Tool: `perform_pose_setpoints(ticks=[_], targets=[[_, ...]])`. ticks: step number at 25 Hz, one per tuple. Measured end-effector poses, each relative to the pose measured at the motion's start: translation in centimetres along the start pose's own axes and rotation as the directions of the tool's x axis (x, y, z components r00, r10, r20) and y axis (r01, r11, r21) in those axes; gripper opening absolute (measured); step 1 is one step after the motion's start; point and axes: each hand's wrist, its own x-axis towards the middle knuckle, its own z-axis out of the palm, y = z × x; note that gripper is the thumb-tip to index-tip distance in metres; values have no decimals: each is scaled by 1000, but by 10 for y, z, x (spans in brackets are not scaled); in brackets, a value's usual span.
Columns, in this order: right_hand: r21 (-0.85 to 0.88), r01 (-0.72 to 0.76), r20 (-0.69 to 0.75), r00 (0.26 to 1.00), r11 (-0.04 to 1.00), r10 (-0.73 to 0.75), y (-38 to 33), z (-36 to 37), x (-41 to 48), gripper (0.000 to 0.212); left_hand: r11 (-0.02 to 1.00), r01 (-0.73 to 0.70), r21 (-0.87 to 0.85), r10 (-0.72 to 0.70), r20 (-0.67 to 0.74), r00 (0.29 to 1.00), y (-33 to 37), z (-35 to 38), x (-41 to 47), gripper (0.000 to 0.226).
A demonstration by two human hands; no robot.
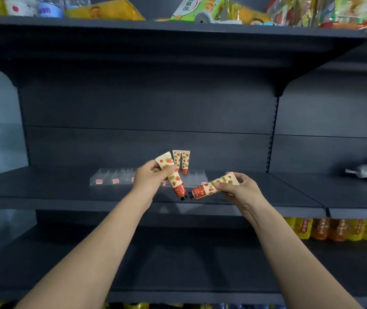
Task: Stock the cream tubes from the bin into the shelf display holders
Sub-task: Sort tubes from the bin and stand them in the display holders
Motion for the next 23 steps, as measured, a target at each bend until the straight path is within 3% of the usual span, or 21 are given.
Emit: perform_pose_setpoints(ticks=[2,5,15,19,23], targets=[[39,19,-29,999,999,-18,6,9,31,42,999,-34,3,34,37,999,-7,4,34,7],[27,63,-45,997,998,-62,15,22,74,30,996,-93,-13,94,68,993,-19,11,84,9],[-291,275,43,961,916,-275,14,68,194,25,958,-262,115,250,107,962,-53,37,208,30],[-444,294,167,955,846,-245,23,78,241,27,939,-269,214,258,78,963,-79,46,243,29],[-469,286,182,957,836,-225,39,80,267,32,919,-287,269,261,129,957,-102,53,260,26]])
